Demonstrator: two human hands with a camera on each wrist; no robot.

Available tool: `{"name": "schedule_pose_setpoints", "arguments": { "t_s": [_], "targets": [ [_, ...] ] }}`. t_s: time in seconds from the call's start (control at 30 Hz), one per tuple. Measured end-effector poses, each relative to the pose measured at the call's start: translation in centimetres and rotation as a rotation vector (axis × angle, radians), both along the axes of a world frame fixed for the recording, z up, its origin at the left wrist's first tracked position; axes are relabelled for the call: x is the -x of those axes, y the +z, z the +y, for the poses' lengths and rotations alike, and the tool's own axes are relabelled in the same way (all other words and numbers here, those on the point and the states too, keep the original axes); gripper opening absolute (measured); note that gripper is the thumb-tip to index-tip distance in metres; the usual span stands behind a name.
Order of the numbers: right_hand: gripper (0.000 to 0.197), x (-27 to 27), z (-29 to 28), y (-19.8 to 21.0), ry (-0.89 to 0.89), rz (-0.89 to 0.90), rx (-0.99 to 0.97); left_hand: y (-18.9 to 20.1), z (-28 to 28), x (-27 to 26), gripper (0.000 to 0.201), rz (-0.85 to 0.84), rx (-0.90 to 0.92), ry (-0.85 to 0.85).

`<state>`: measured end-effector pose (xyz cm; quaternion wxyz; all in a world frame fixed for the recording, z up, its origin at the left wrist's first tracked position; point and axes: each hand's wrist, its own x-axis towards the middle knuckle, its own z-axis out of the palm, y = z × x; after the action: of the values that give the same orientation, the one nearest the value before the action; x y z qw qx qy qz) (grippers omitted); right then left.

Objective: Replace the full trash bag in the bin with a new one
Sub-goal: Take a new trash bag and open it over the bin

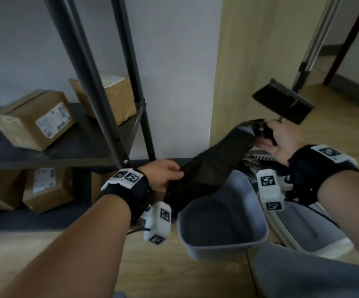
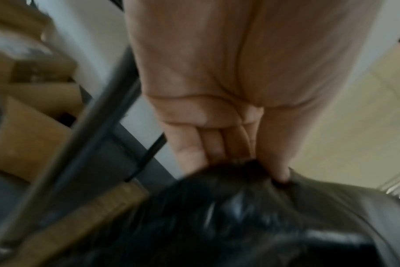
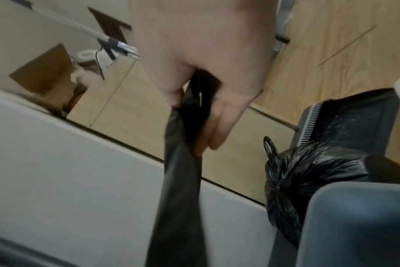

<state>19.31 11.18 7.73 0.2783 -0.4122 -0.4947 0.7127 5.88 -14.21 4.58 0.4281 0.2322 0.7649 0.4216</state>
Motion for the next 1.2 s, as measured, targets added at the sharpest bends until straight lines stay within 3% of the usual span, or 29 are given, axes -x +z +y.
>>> {"name": "schedule_pose_setpoints", "arguments": {
  "t_s": [0.13,0.23,0.27,0.37,0.43,0.47,0.63,0.93,1.2],
  "targets": [
    [0.055,1.2,-3.3,-0.5,0.421,-0.136,0.052,1.5,2.4,0.5,0.014,-0.12,-0.378,0.335],
    [0.045,2.3,-6.3,-1.0,0.78,-0.282,-0.079,1.7,3.2,1.1,0.011,-0.232,-0.455,0.39],
    [0.04,2.6,-7.1,-1.1,0.827,-0.299,-0.125,1.6,3.3,1.3,0.012,-0.243,-0.46,0.403],
    [0.02,3.5,-7.8,-1.8,0.723,-0.238,-0.137,1.1,3.5,1.9,0.023,-0.278,-0.442,0.42],
    [0.003,3.7,-7.4,-1.8,0.626,-0.205,-0.107,1.1,3.2,1.9,0.039,-0.318,-0.391,0.346],
    [0.006,3.9,-7.1,-1.8,0.579,-0.2,-0.11,1.1,3.0,1.8,0.044,-0.314,-0.347,0.292],
    [0.012,4.1,-5.7,-1.5,0.43,-0.133,-0.054,1.0,1.8,1.4,0.024,-0.213,-0.225,0.129],
    [0.013,3.9,-6.4,-0.6,0.413,-0.057,0.028,1.3,2.0,-0.2,0.026,-0.082,-0.155,0.074],
    [0.012,3.4,-6.2,-0.6,0.335,-0.143,-0.009,2.8,1.9,-1.1,0.011,-0.259,-0.298,0.108]
  ]
}}
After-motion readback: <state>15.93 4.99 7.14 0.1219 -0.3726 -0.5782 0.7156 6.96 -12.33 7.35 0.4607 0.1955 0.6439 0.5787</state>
